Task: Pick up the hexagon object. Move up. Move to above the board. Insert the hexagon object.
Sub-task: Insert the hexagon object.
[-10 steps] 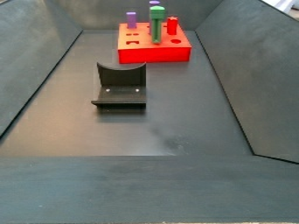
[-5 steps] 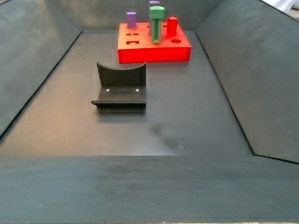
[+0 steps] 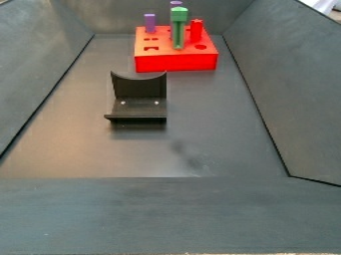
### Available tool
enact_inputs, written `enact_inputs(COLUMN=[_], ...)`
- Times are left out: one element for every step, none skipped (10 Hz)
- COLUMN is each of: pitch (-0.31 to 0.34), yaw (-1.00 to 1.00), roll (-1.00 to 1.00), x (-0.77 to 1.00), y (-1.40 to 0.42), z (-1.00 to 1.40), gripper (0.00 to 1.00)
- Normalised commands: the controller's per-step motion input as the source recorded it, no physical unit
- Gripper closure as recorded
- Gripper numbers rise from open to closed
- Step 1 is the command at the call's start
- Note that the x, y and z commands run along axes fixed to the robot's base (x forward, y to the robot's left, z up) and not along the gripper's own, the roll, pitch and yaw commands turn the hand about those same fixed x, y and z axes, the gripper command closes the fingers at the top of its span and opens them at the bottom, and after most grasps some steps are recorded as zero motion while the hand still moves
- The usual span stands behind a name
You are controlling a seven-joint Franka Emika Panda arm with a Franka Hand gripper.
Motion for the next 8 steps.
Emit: enact_inputs(pitch=[-0.057,-0.096,-0.123,-0.149,-0.186,-0.22,-0.247,-0.263], yaw=[0.0,0.0,0.0,0.0,0.0,0.0,0.0,0.0], roll=[0.0,0.02,0.01,0.0,0.0,0.0,0.0,0.0], x=[-0.41,-0.4,-0.41,-0.29,-0.26,-0.26,-0.26,-0.25], y=[0.1,0.13,0.17,0.16,0.13,0.09,0.06,0.05], z=[-0.29,-0.37,-0.48,-0.59,-0.68,-0.74,-0.77,-0.75], gripper=[1.0,1.0,1.0,1.0,1.0,1.0,1.0,1.0])
